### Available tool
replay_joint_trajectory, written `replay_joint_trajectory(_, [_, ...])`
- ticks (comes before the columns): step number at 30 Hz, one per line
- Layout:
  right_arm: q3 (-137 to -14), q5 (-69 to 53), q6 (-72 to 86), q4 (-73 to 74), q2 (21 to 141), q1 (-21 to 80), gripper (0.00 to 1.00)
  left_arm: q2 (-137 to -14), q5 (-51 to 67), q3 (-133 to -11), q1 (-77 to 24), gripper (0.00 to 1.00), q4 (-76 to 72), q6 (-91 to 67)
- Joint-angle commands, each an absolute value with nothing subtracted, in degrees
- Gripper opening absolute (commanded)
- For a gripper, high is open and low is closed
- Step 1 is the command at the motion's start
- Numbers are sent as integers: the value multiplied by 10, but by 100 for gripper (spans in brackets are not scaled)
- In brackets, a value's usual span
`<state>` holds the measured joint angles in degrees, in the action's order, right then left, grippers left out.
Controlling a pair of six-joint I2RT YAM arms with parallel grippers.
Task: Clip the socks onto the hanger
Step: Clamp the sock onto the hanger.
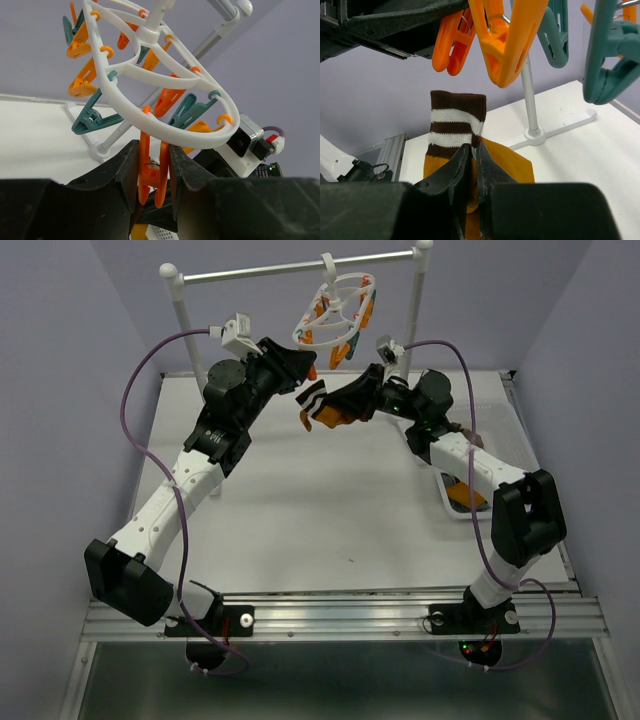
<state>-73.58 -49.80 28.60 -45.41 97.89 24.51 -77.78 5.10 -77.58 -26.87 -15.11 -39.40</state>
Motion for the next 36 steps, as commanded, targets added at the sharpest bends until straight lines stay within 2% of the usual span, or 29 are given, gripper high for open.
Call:
replay_joint_trajectory(1, [-769, -500, 301, -464, 947, 250, 1, -760, 37, -771, -265, 0, -172, -384])
replay_joint_trajectory(22, [-829, -474, 341, -379, 947, 250, 1, -761, 33, -762, -265, 0, -182, -372])
replay_joint_trajectory(30, [-776, -440, 373, -482, 935, 250, 1, -756, 25, -759, -265, 0, -185, -367])
replay_joint_trajectory(36, [-785, -447, 397, -519, 954, 250, 1, -752, 31, -762, -265, 0, -184, -363])
